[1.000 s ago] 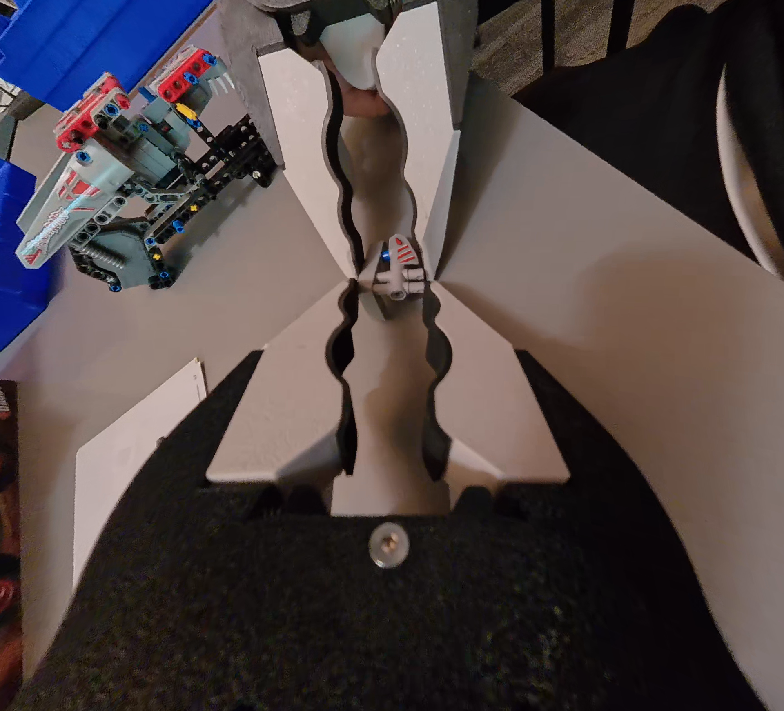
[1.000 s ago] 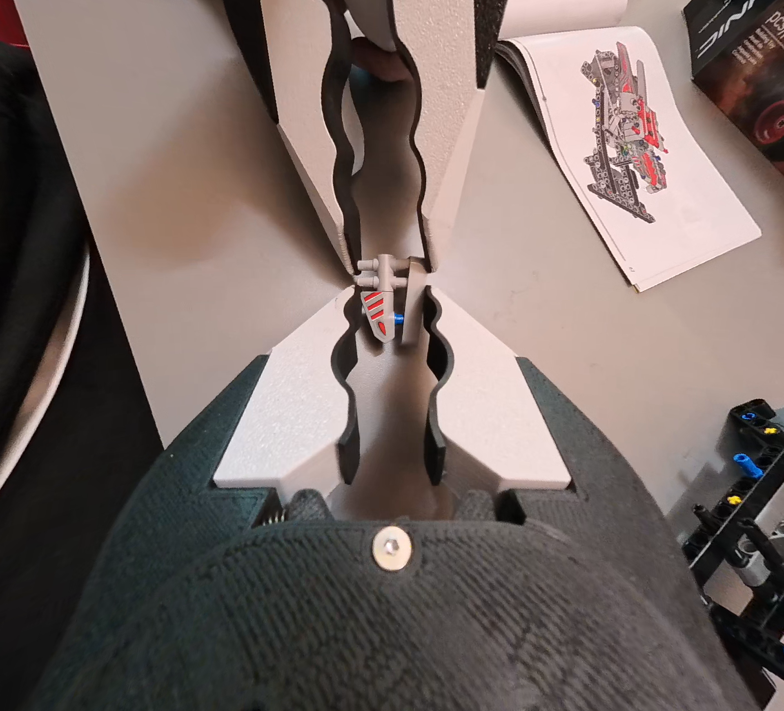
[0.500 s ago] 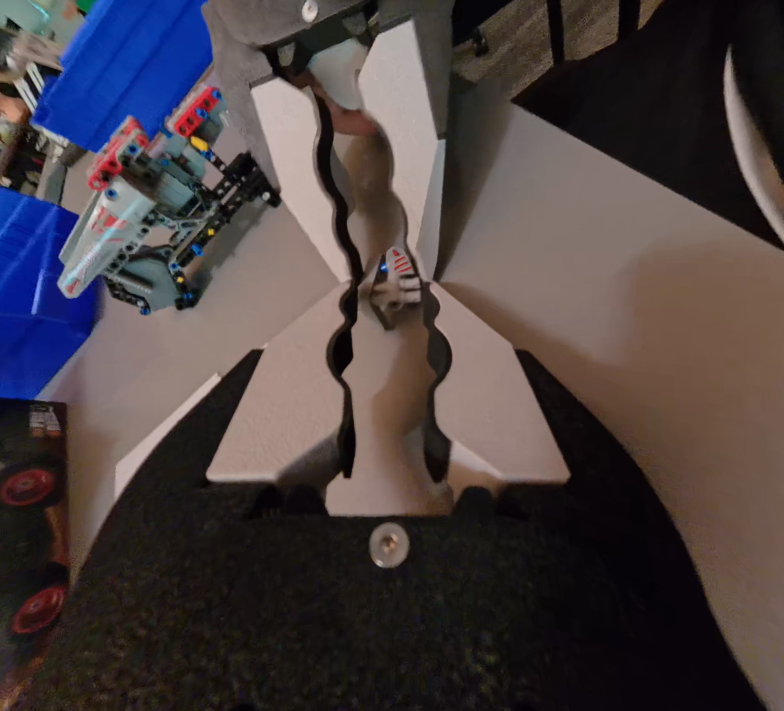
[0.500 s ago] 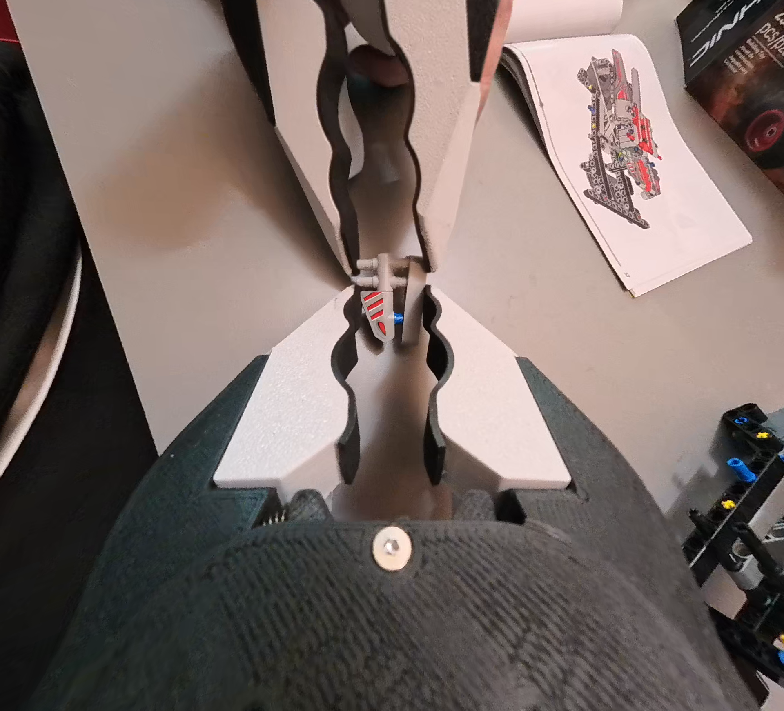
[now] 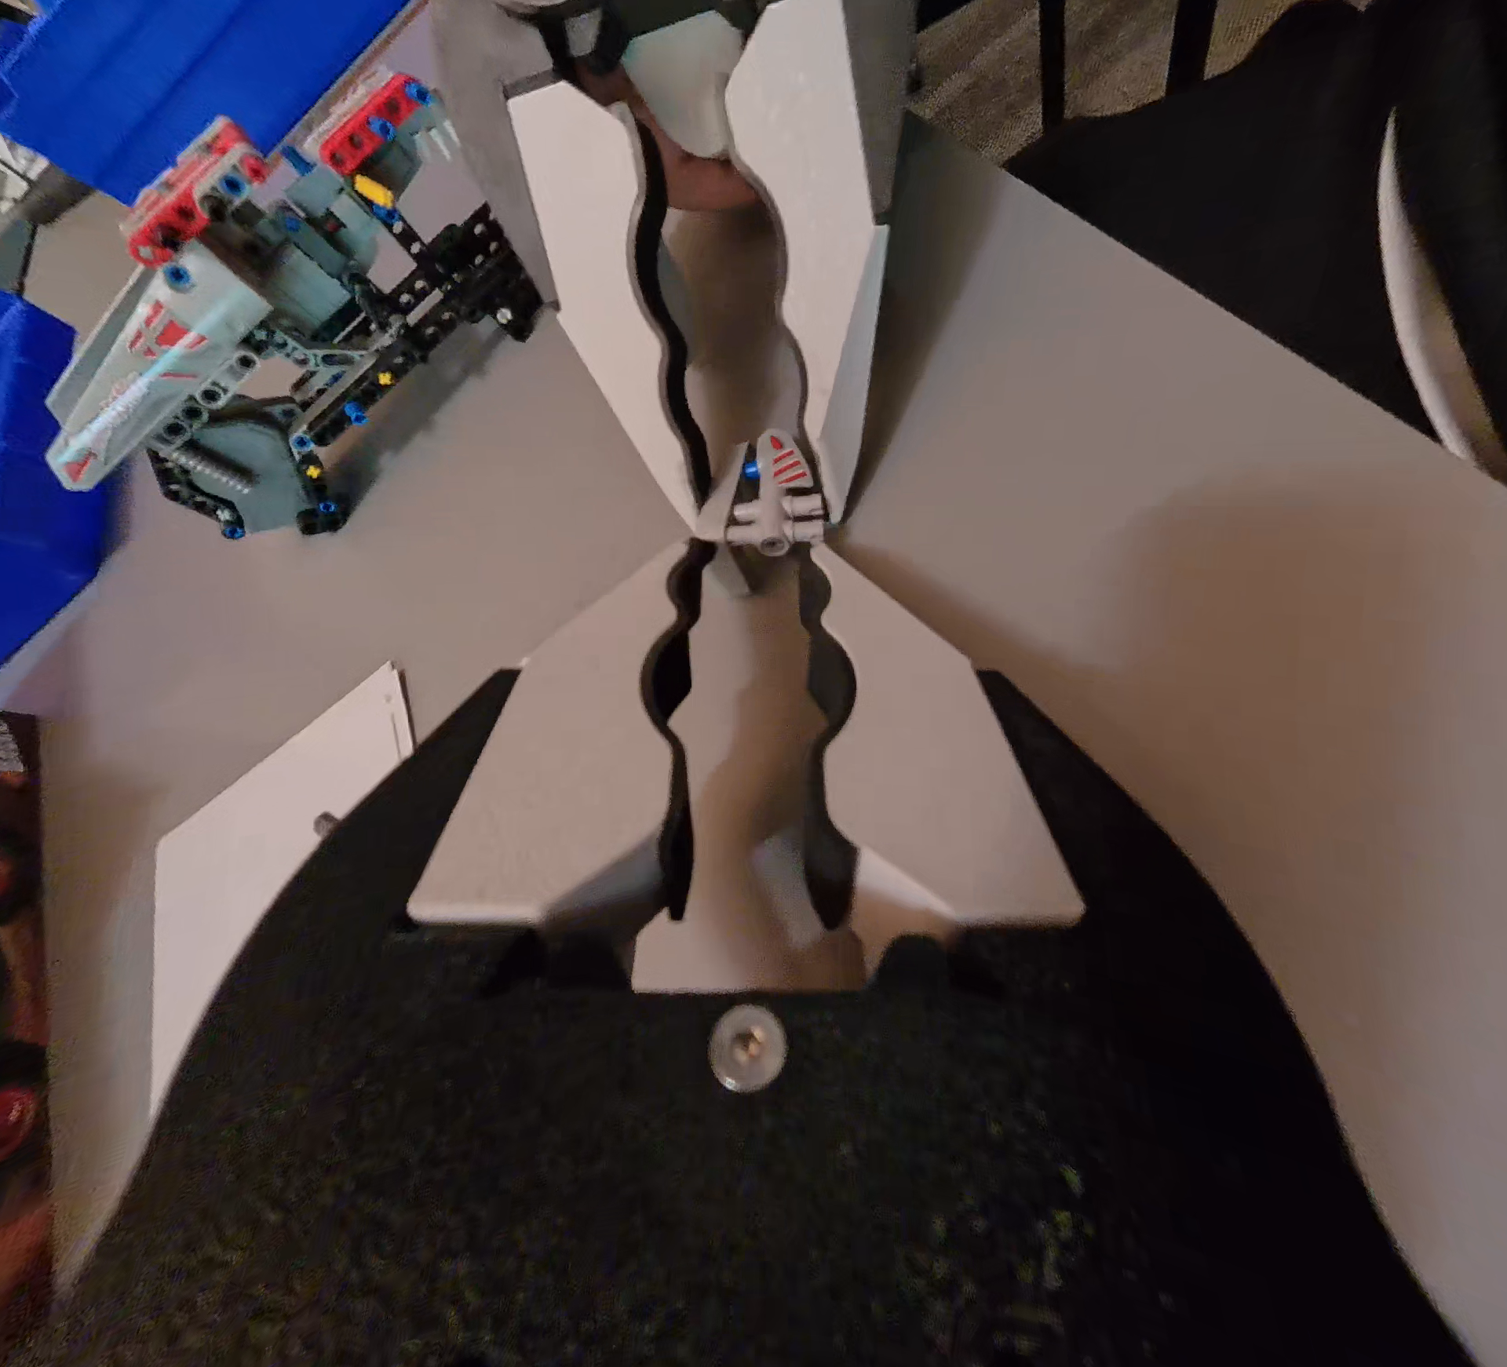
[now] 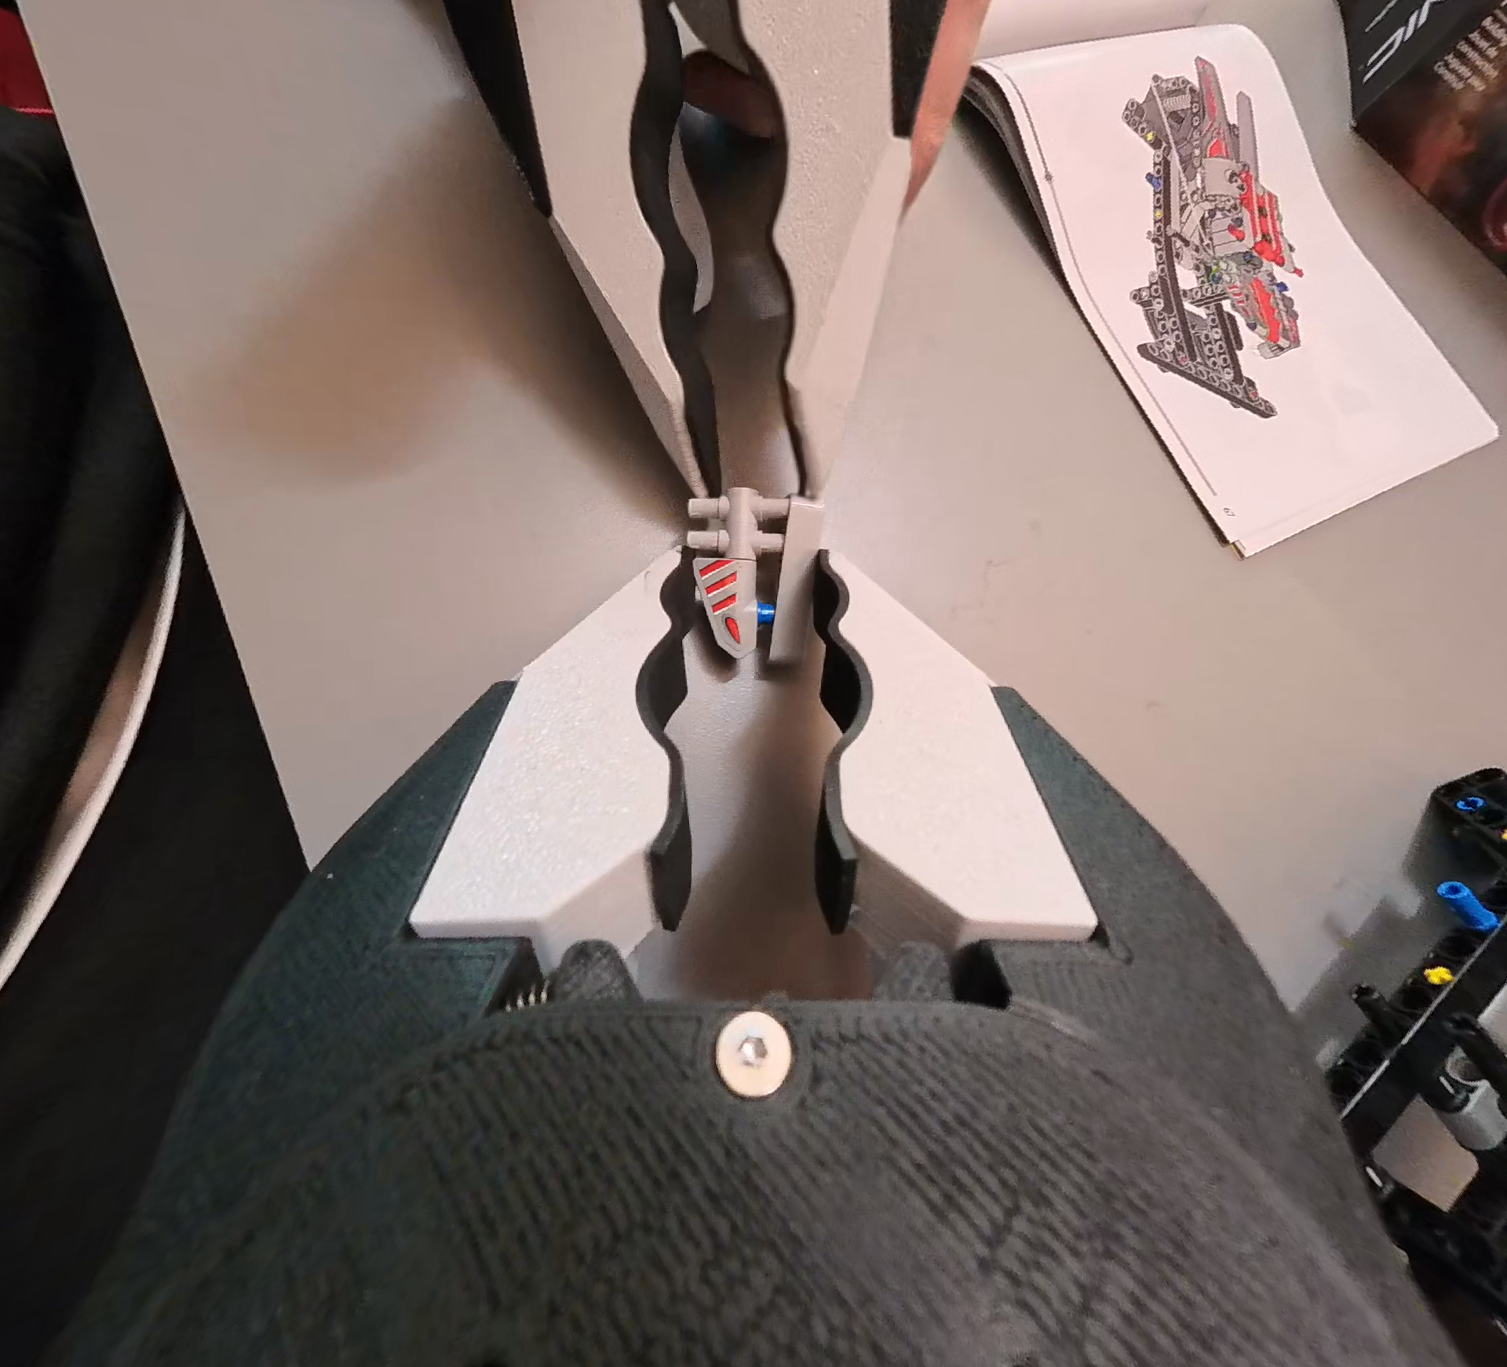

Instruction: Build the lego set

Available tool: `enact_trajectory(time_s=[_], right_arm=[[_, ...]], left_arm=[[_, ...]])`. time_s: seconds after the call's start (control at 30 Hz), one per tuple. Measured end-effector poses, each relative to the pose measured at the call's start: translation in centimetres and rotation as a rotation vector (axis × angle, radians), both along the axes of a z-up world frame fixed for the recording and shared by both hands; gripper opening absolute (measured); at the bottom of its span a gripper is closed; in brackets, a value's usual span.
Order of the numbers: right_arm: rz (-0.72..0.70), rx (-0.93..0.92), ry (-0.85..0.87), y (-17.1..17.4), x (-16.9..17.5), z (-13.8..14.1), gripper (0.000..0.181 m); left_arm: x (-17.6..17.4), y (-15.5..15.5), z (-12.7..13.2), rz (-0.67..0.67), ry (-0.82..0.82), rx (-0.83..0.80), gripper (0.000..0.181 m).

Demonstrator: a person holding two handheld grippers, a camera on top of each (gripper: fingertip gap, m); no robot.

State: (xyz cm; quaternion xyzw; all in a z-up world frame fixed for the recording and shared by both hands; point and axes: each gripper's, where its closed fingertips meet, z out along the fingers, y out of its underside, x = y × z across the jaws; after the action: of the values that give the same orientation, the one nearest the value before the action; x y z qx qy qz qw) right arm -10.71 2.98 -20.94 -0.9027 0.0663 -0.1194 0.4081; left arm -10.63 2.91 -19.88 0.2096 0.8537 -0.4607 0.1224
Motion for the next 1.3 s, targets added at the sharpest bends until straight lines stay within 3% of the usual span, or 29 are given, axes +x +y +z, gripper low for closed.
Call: enact_trajectory(time_s=[0.1,0.17,0.27,1.3], right_arm=[[0.001,0.002,0.004,0.02,-0.01,0.0,0.028],[0.001,0.002,0.008,0.02,-0.01,-0.01,0.028],[0.001,0.002,0.001,0.03,-0.02,0.02,0.028],[0.009,-0.011,-0.036,0.01,-0.14,0.0,0.027]], left_arm=[[-0.19,-0.09,-0.44,0.004,0.038,0.039,0.038],[-0.77,-0.28,-0.39,-0.006,0.052,0.041,0.039],[-0.37,-0.43,-0.17,0.033,0.069,0.029,0.029],[-0.32,-0.6,-0.06,0.134,0.247,0.085,0.027]])
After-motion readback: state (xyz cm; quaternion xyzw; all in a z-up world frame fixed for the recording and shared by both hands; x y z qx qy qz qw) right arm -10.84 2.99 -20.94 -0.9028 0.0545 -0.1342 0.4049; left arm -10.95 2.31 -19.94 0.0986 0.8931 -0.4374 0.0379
